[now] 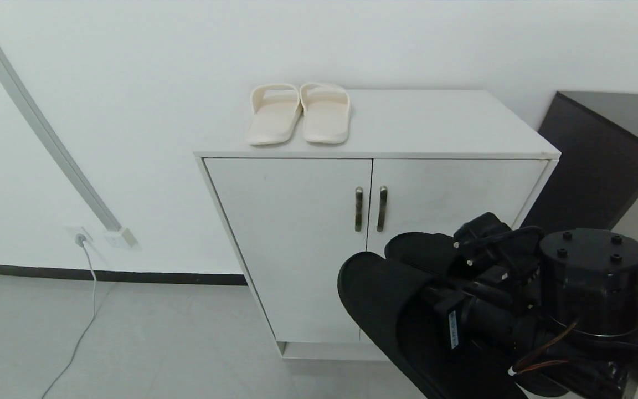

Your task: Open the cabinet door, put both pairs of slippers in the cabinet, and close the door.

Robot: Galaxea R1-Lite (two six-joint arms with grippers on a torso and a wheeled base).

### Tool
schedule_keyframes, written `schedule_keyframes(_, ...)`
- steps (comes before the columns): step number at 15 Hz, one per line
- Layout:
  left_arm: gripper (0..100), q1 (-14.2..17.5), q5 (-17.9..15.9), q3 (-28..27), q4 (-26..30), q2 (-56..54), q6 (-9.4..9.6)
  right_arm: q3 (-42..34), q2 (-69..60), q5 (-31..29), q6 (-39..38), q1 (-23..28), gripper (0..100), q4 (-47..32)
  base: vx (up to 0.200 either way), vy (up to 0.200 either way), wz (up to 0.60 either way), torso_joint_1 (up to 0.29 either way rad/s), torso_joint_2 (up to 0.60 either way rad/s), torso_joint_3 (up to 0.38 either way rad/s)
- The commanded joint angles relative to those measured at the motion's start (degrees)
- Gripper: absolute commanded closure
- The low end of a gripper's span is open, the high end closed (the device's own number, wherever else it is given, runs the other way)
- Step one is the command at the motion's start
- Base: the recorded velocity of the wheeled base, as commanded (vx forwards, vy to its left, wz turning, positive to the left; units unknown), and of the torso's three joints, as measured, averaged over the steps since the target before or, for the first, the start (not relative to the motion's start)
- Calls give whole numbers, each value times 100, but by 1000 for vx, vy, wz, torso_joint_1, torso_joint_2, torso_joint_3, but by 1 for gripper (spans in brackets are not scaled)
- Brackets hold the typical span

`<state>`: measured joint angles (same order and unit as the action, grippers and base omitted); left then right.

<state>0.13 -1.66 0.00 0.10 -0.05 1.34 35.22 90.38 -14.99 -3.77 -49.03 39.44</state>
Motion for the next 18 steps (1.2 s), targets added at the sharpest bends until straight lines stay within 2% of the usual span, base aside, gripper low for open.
schedule_keyframes(1,0,4,-1,0,-1,5,7,-15,67,-3,-1,-1,100,3,0,0,0,-173,505,320)
schedule_keyframes(11,0,4,34,0,-1,14,-2,-94,32,-21,-1,-1,100,117,0,0,0,-136,476,329)
schedule_keyframes(18,0,-5,78,-26,-19,330,-99,-147,-3,-47,8,-10,100,117,0,0,0,-46,399,350)
